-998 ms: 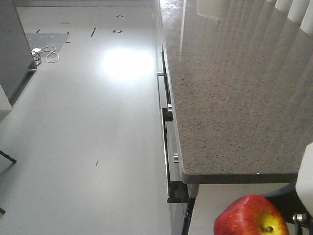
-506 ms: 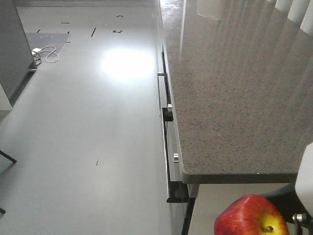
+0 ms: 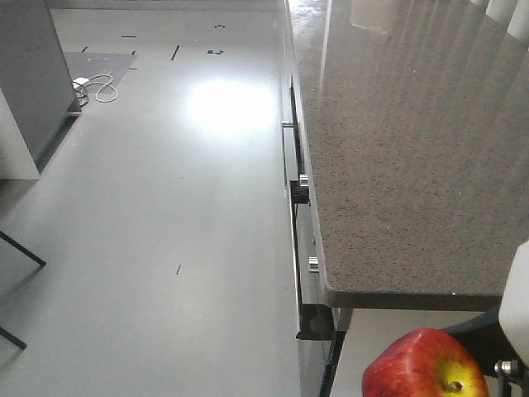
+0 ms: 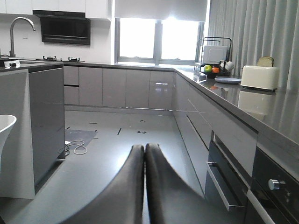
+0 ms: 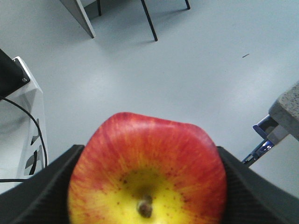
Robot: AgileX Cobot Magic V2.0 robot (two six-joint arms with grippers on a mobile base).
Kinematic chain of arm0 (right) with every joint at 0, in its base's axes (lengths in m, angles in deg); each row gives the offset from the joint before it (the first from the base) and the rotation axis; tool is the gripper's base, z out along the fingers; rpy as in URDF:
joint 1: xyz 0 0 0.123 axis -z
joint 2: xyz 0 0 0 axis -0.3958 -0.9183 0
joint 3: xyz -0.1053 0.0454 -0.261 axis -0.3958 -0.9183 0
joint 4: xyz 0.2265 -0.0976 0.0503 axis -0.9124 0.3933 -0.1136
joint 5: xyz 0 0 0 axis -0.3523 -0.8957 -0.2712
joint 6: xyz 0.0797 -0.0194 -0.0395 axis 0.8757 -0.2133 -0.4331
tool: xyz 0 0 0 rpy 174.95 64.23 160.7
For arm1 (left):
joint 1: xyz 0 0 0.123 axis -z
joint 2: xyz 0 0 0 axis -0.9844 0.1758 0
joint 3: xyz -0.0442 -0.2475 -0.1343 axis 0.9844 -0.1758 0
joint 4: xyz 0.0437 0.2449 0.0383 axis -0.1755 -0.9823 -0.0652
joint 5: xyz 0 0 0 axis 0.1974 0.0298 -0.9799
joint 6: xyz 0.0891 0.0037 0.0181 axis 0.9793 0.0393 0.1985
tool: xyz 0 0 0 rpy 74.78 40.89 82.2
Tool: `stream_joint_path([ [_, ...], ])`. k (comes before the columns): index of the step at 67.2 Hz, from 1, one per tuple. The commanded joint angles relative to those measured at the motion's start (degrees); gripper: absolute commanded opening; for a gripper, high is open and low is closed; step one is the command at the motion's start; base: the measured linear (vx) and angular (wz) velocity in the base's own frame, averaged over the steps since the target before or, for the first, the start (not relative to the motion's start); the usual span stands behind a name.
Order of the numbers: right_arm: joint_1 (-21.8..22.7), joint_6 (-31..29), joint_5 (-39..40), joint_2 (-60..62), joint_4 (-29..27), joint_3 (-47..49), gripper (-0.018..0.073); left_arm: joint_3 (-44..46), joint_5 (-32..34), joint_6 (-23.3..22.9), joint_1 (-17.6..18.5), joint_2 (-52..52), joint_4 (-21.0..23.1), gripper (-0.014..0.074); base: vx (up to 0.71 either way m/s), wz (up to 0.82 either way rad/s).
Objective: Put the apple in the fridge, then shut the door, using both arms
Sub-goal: 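Drive the base away from the counter holding the apple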
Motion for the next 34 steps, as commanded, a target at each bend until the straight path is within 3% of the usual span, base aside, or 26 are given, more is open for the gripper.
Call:
stream_joint_path([
  [1, 0.0, -0.6, 3.4, 0.3, -0.4, 1.6, 0.0115, 0.8, 4.0, -0.7, 0.0, -0.8, 0.1, -0.0006, -0.03, 0.13],
  [34, 0.0, -0.6, 3.5, 0.3, -0.4, 1.6, 0.0115, 0.8, 4.0, -0.7, 0.0, -0.8, 0.1, -0.0006, -0.02, 0.23],
])
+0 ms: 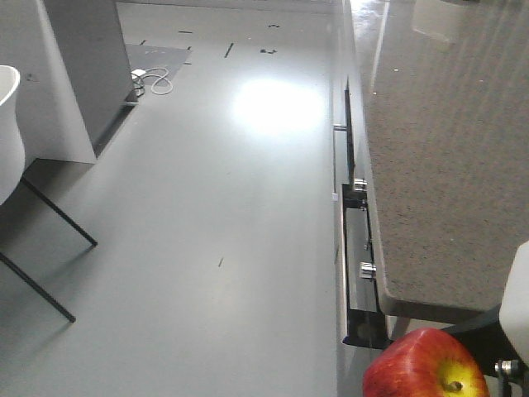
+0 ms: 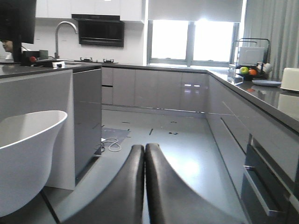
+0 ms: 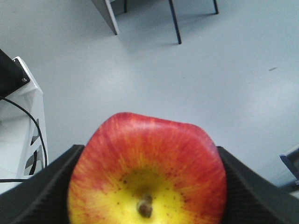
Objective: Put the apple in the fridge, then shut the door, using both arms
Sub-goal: 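Drive the base away from the counter holding the apple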
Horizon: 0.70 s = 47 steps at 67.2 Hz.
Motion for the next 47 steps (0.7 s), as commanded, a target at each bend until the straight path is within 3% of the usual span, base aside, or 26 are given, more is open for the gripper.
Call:
stream_joint_path([
  [1, 0.0, -0.6, 3.5, 0.3, -0.4, 1.6, 0.0115, 0.8, 4.0, -0.7, 0.0, -0.8, 0.1, -0.0006, 0.02, 0.42],
  [47, 0.0, -0.6, 3.4, 0.3, -0.4, 1.6, 0.0115, 0.8, 4.0, -0.7, 0.0, -0.8, 0.1, -0.0006, 0.02, 0.45],
])
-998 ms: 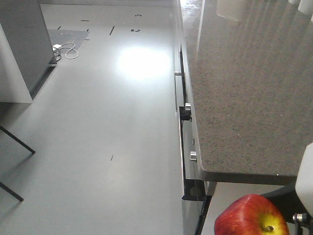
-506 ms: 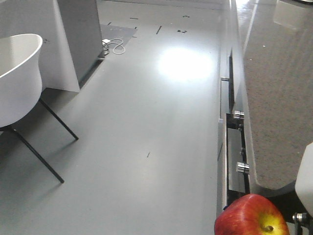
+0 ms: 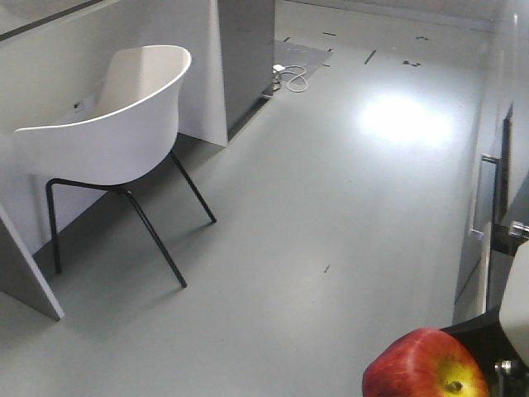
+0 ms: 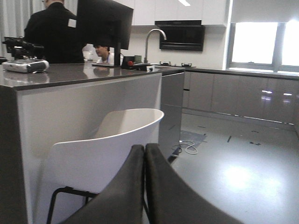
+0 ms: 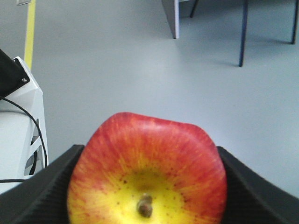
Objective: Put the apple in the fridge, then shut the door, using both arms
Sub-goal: 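Drive the base away from the counter holding the apple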
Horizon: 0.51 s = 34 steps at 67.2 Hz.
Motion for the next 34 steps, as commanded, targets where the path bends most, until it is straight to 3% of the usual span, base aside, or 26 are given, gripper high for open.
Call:
stream_joint_path([
  [1, 0.0, -0.6, 3.4, 0.3, -0.4, 1.6, 0.0115, 0.8, 4.0, -0.7, 0.0, -0.8, 0.1, -0.0006, 0.0, 0.47],
  [34, 0.0, -0.6, 3.4, 0.3, -0.4, 1.6, 0.0115, 0.8, 4.0, -0.7, 0.0, -0.8, 0.1, -0.0006, 0.01, 0.4],
])
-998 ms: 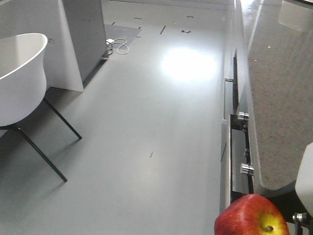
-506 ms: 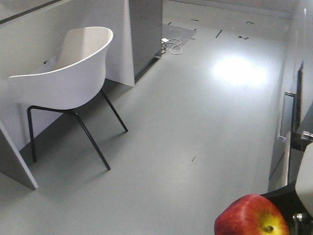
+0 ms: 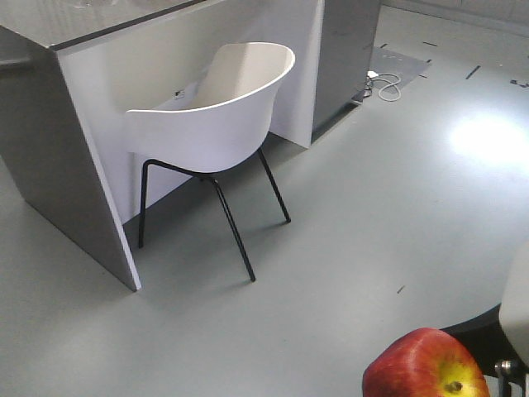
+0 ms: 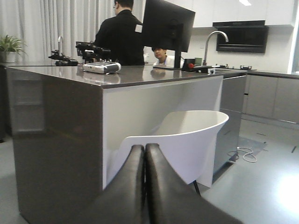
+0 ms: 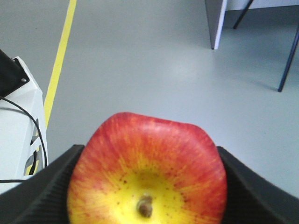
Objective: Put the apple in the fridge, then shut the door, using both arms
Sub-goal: 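Drive the base away from the counter holding the apple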
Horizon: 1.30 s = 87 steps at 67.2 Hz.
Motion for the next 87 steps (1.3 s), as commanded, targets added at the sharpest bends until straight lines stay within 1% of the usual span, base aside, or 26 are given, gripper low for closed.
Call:
stream_joint_path([
  [1, 0.0, -0.6, 3.4, 0.3, -0.5, 1.6, 0.0115, 0.8, 4.0, -0.7, 0.0, -0.8, 0.1, -0.0006, 0.01, 0.36],
  [87, 0.0, -0.6, 3.4, 0.3, -0.5, 1.6, 0.0115, 0.8, 4.0, -0.7, 0.0, -0.8, 0.1, -0.0006, 0.02, 0.43],
])
